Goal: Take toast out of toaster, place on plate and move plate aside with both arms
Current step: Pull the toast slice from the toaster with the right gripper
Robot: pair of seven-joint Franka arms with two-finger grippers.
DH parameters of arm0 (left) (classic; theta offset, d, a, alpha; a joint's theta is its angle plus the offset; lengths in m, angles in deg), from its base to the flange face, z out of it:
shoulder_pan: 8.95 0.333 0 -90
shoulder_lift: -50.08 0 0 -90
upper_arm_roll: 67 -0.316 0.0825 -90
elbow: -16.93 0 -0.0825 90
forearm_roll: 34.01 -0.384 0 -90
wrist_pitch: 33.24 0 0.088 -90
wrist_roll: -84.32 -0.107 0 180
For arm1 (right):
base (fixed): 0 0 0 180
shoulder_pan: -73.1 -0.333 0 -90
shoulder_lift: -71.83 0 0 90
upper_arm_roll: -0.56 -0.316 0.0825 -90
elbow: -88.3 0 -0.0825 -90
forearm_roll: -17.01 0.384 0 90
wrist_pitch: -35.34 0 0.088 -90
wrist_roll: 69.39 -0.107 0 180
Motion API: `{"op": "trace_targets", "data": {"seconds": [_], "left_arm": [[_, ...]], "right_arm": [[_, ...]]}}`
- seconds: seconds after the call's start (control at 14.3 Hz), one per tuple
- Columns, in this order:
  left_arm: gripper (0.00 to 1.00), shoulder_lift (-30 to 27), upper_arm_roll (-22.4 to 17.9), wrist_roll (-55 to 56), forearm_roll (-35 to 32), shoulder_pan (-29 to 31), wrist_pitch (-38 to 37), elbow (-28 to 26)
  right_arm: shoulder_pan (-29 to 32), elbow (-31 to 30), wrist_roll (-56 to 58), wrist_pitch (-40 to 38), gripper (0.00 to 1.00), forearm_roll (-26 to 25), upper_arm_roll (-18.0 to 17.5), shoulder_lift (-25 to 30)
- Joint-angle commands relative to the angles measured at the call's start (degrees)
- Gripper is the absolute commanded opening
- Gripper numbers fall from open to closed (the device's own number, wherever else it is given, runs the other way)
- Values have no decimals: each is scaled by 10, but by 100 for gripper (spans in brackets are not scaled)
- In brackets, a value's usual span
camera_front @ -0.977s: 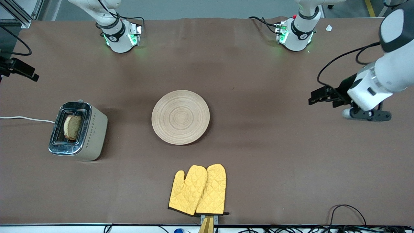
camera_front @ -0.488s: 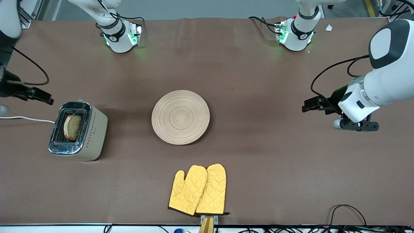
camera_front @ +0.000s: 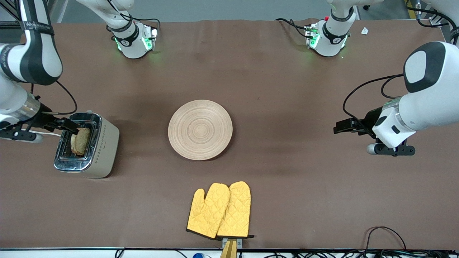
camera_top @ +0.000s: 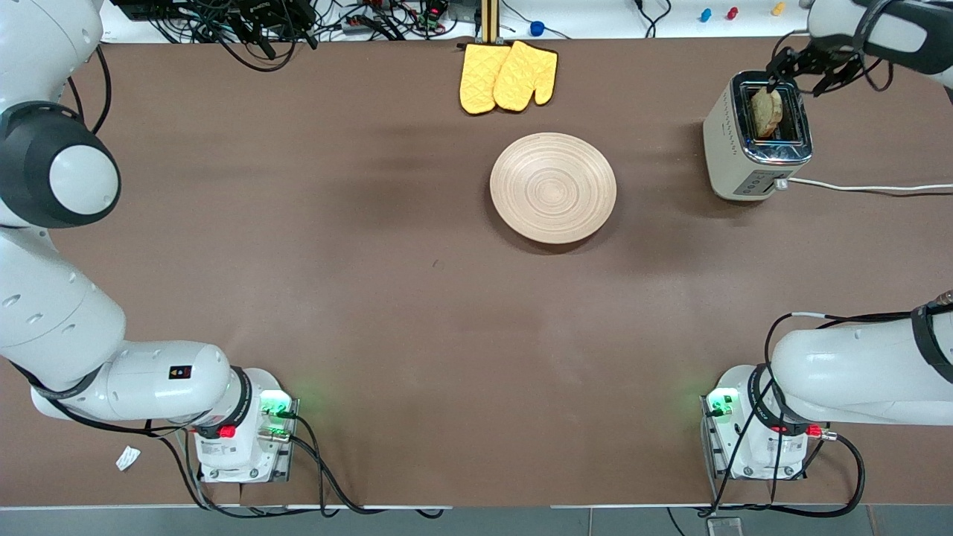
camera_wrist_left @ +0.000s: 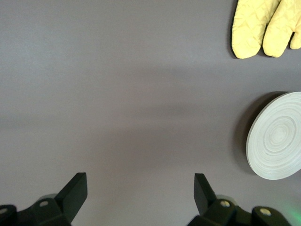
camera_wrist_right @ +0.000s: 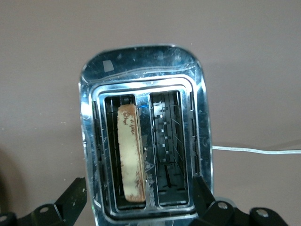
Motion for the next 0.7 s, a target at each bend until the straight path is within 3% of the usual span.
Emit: {"op": "trace_targets", "data": {"seconds": [0.0, 0.07, 0.14, 0.21, 0.28, 0.49, 0.63], "left_arm": [[100, 8, -1, 7, -7, 2, -1, 17], [100, 7, -1, 7, -8, 2, -1, 17], [100, 5, -1, 7, -12, 2, -1, 17], [100, 4, -1, 7, -18, 3, -1, 17], [100, 2, -1, 7, -21, 3, -1, 17], [100, -3, -1, 1, -20, 4, -4, 17], [100, -6, -1, 4, -21, 4, -4, 17]], "right_arm": [[8, -7, 10, 29, 93, 3, -7, -20], [5, -6, 10, 29, 67, 3, -7, -24], [2, -4, 9, 31, 29, 3, -7, -27], [1, -4, 8, 32, 7, 3, -7, -31], [1, -2, 8, 31, 0, 3, -7, -34], [1, 19, 3, 8, 0, 3, -9, -32], [-9, 62, -1, -78, 0, 3, -13, -8]]}}
